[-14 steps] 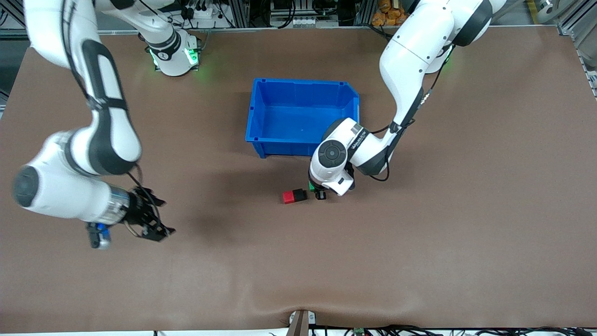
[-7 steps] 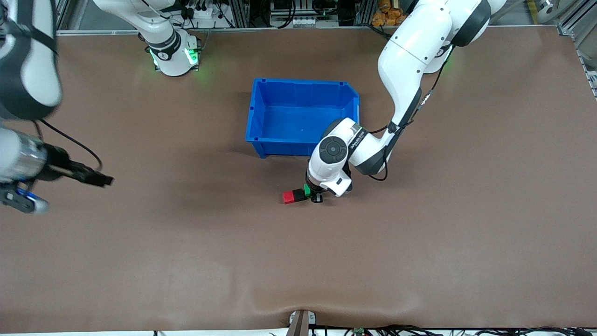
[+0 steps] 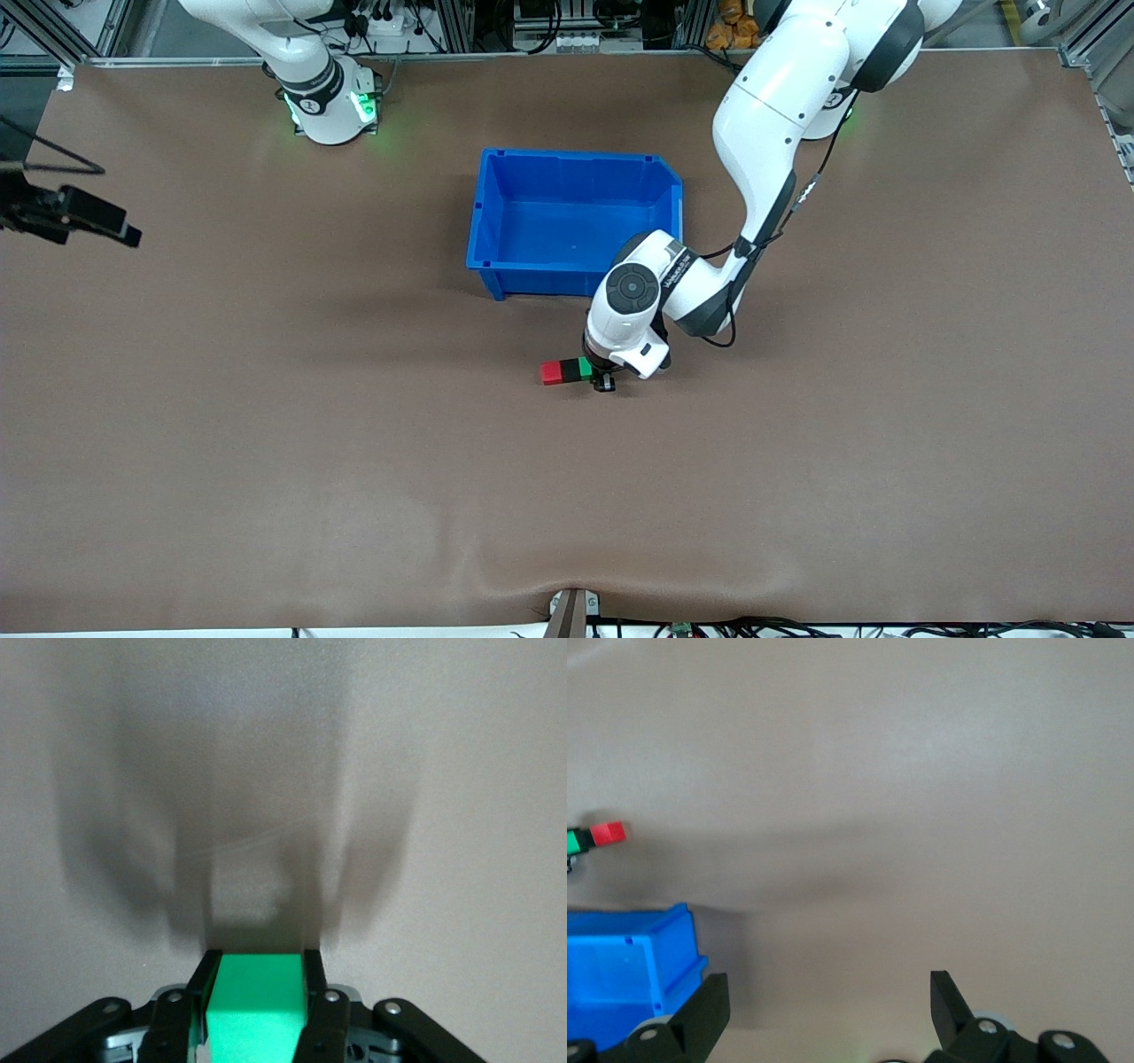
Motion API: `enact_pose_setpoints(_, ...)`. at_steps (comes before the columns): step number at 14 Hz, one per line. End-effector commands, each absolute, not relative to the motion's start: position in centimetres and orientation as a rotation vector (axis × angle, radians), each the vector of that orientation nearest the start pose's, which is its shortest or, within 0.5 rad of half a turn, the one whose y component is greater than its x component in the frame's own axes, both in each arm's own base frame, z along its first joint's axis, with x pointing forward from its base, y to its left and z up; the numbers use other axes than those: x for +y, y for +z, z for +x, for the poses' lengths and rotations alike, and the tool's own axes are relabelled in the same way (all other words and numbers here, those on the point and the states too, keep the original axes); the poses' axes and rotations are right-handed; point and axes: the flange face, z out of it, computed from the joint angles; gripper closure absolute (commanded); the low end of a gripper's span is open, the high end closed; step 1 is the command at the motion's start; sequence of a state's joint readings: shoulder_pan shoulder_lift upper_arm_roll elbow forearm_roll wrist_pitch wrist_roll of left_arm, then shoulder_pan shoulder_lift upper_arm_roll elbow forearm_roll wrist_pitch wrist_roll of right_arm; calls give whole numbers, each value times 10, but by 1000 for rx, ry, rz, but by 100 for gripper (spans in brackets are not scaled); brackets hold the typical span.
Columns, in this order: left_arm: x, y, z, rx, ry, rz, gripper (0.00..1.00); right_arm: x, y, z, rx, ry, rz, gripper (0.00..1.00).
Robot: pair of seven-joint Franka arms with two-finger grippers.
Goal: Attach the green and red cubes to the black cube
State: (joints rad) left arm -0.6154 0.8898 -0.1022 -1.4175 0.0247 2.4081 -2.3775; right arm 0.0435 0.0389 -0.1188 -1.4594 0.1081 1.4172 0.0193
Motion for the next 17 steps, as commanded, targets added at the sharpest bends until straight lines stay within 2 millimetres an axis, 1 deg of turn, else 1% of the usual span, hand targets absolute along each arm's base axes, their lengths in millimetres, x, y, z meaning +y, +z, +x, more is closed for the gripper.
enact_pose_setpoints(1,-475,180,573,2240,-32,2010,0,-36,636,518,92,109,-3039,0)
enact_pose_setpoints(2,-476,198,575,2209,3,2027,0,-30,635,517,76,122,-3042,0)
enact_pose_setpoints(3,-478,221,578,2162,62,2051,0,-20,633,518,82,126,-3051,0)
enact_pose_setpoints(4,-477,243,577,2133,124,2096,0,-19,638,521,103,107,-3067,0)
enact_pose_setpoints(5,-474,266,576,2139,164,2129,0,-21,665,524,99,30,-3080,0)
enact_pose_setpoints(6,-471,287,575,2140,189,2147,0,-24,688,524,101,5,-3081,0)
enact_pose_setpoints(7,-462,309,579,2137,197,2139,0,-25,698,526,103,-2,-3086,0)
enact_pose_setpoints(8,-453,330,582,2078,209,2208,0,-24,701,526,107,-13,-3094,0)
enact_pose_setpoints(10,-422,363,595,1951,213,2365,0,-21,698,525,106,6,-3089,0)
enact_pose_setpoints(11,-404,376,602,1929,220,2408,0,-21,694,525,105,22,-3088,0)
enact_pose_setpoints(12,-382,389,612,1895,228,2447,0,-20,694,525,101,20,-3088,0)
enact_pose_setpoints(13,-364,401,619,1856,233,2486,0,-20,693,525,101,25,-3088,0)
enact_pose_setpoints(15,-313,429,639,1847,231,2496,0,-20,692,524,103,35,-3088,0)
enact_pose_setpoints(17,-267,453,652,1784,221,2527,0,-20,691,524,101,42,-3087,0)
